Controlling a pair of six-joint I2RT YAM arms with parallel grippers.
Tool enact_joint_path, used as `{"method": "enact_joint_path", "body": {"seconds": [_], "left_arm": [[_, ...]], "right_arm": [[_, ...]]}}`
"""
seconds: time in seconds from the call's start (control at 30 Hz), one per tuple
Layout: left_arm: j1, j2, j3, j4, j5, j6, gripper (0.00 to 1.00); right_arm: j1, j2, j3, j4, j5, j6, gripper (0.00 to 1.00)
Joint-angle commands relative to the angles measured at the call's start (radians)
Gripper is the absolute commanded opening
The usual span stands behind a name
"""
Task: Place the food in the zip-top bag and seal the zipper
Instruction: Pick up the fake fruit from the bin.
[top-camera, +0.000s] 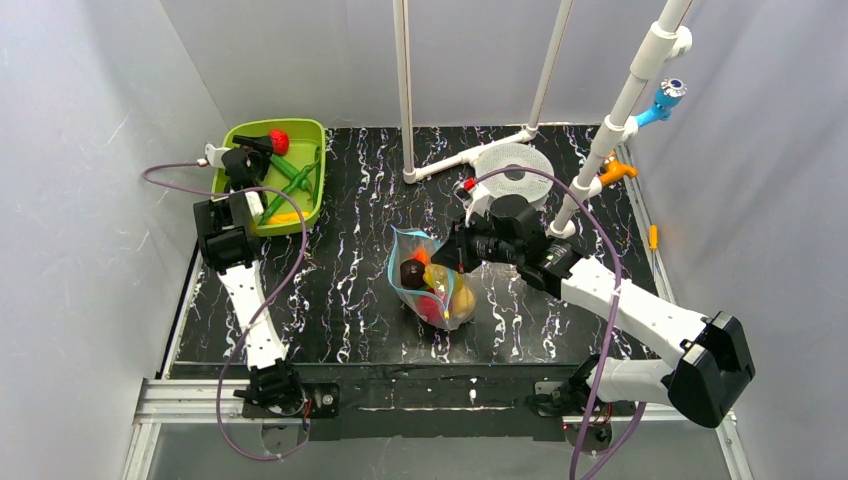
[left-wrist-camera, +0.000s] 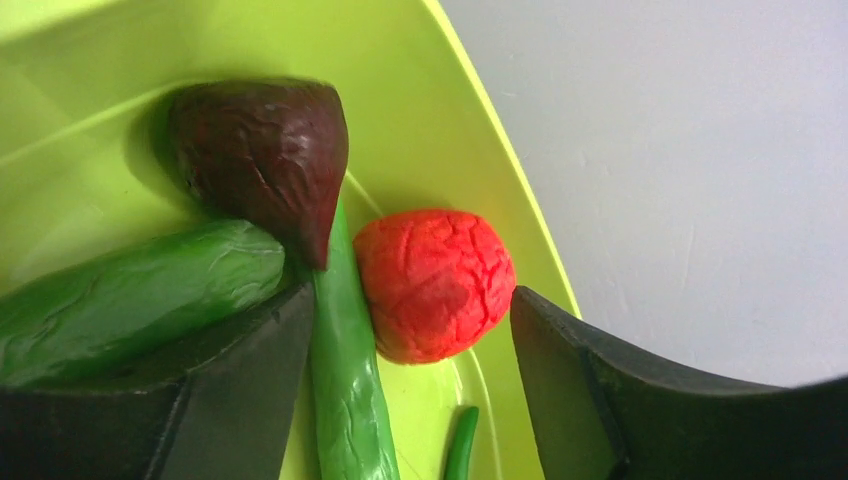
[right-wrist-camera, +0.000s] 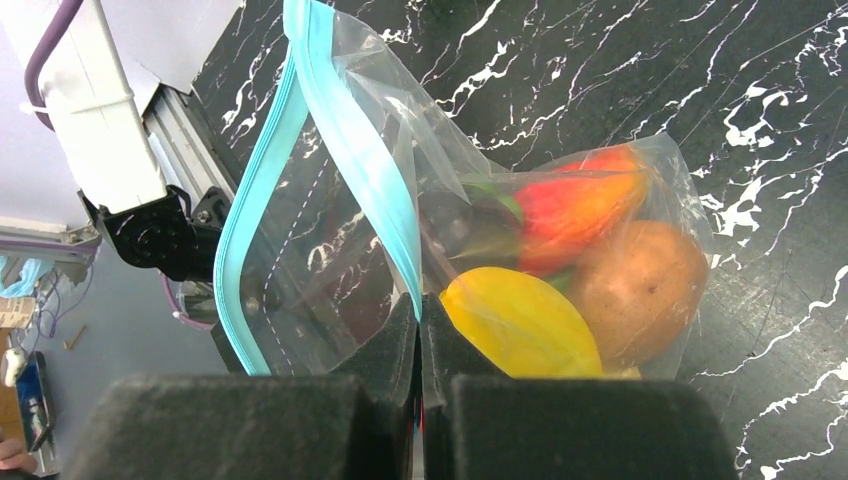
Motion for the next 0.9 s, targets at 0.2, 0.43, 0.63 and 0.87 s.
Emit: {"method": "enact_joint_path", "body": {"seconds": [0.2, 0.43, 0.63, 0.87], "left_arm": [[0.002, 0.001, 0.069, 0.045, 0.015, -0.018, 0.71], [-0.027, -0.03, 0.045, 0.044, 0.007, 0.07, 0.72], [-0.034, -0.035, 0.027, -0.025, -0.089, 0.057, 0.78], [-0.065, 0.003, 0.095, -0.092, -0.126, 0.104, 0.86]], "right_arm": [[-0.006, 0.014, 0.048, 0.006, 0.009, 0.008, 0.01], [-0.007, 0.01, 0.047, 0.003, 0.015, 0.006, 0.01], [-0.009, 0.007, 0.043, 0.006, 0.016, 0.006, 0.01], [-0.014, 0.015, 0.043, 0.008, 0.017, 0.004, 0.01]]}}
